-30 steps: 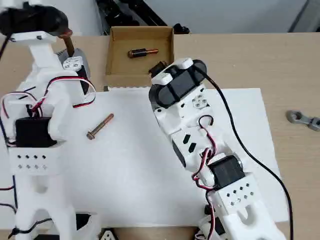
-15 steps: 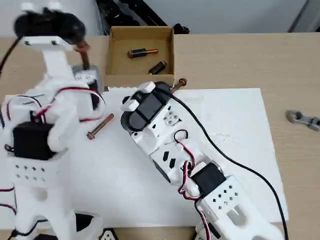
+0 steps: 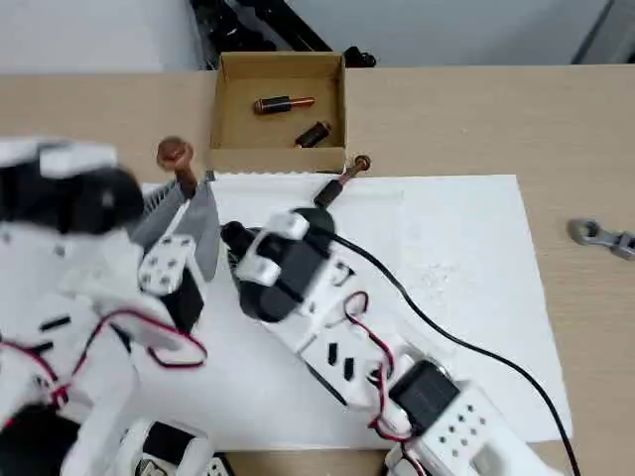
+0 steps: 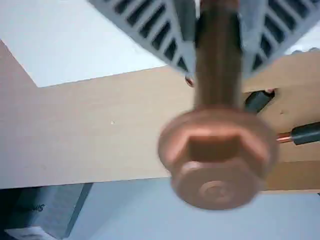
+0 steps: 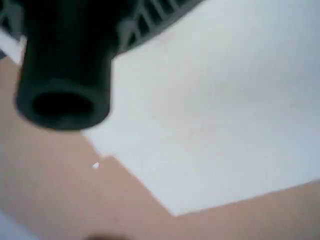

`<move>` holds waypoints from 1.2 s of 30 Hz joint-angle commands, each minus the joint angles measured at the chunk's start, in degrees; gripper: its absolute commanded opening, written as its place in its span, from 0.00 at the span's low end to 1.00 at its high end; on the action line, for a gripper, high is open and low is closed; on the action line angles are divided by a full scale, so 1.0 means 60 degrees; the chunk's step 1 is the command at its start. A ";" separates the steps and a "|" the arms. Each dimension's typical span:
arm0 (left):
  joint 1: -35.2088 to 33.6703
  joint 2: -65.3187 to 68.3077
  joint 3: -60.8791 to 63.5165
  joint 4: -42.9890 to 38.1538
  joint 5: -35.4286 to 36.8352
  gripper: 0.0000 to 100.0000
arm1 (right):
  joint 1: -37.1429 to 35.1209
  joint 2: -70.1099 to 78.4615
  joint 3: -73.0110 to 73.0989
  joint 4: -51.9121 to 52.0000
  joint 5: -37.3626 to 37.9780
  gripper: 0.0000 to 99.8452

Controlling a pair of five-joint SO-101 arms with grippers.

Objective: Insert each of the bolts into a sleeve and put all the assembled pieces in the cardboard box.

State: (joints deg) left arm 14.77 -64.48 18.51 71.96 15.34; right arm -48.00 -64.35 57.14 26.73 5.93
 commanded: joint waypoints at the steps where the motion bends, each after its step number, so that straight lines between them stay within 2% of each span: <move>1: 0.0059 -0.0498 0.0242 -0.0527 0.0117 0.01 | 0.0403 -0.0740 0.0015 -0.0271 -0.0425 0.00; 14: 0.0132 0.0161 0.1941 -0.2974 0.0879 0.01 | 0.0447 -0.0784 0.0689 -0.1165 -0.0557 0.00; 17: 0.0147 0.0205 0.1985 -0.2989 0.1172 0.01 | 0.0462 -0.0784 0.0689 -0.1165 -0.0557 0.00; 24: 0.0982 0.0249 0.1941 -0.2593 0.1172 0.01 | 0.0462 -0.0784 0.0703 -0.1165 -0.0557 0.00; 36: 0.0967 0.0190 0.1912 -0.1963 0.1099 0.01 | 0.0667 -0.0784 0.0703 -0.1165 -0.0557 0.00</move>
State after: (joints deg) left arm 20.48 -63.16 30.73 60.09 22.11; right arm -44.75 -67.78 61.89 21.36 3.30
